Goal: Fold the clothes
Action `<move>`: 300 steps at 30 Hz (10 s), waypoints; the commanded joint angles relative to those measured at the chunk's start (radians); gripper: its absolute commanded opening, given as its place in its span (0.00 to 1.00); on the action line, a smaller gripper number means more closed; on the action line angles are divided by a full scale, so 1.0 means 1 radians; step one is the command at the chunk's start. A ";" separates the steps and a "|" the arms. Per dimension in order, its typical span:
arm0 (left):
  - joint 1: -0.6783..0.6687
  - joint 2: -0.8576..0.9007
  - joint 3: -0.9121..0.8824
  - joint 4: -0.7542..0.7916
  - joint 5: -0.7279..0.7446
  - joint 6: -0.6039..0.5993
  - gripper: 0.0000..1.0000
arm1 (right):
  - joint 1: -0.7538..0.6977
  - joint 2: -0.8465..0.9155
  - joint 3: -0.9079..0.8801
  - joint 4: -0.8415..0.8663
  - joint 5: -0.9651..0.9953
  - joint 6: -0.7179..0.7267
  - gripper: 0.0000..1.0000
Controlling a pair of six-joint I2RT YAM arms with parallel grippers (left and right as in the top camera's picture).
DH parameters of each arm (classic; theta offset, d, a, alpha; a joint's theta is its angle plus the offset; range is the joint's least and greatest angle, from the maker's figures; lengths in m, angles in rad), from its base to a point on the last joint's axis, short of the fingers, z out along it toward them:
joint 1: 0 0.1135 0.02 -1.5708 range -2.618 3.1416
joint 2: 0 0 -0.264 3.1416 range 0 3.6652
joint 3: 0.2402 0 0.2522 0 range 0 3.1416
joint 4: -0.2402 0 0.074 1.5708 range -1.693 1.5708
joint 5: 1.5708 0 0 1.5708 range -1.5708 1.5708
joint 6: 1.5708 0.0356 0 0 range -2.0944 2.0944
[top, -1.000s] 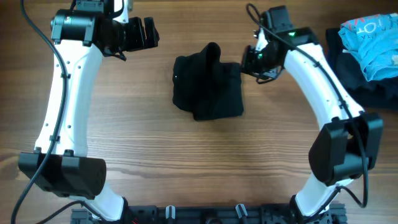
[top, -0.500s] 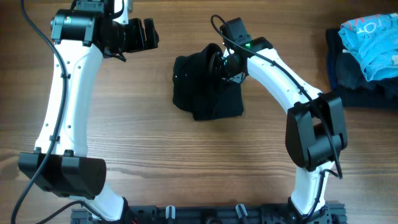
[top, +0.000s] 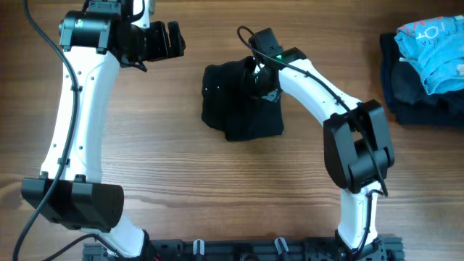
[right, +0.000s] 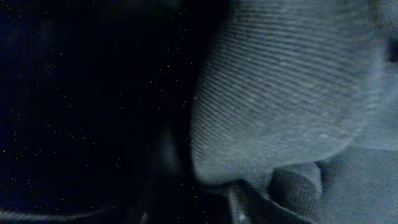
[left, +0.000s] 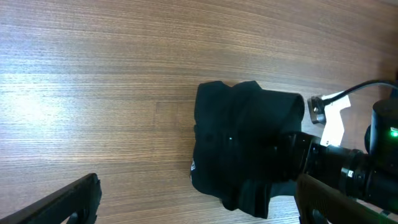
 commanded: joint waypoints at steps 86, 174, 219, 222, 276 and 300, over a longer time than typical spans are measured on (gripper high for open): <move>-0.014 0.163 -0.079 -0.030 -0.039 0.006 1.00 | -0.427 -0.009 -0.147 -0.065 -0.515 -0.632 0.85; -0.015 0.163 -0.079 0.048 -0.035 -0.013 1.00 | -1.314 -0.299 -0.073 0.661 -0.706 0.200 1.00; -0.014 -0.501 -0.147 -0.207 -0.085 -0.002 1.00 | -0.499 -0.853 -0.080 -0.129 0.520 -0.292 1.00; -0.014 -0.463 -0.202 -0.201 -0.085 -0.002 1.00 | -0.499 -0.853 -0.082 -0.132 0.546 -0.298 1.00; 0.164 -1.118 -0.964 0.911 0.011 -0.002 1.00 | -0.499 -0.815 -0.082 -0.140 0.545 -0.296 1.00; 0.146 -1.633 -1.747 1.267 0.051 -0.005 1.00 | -0.499 -0.815 -0.082 -0.140 0.545 -0.296 1.00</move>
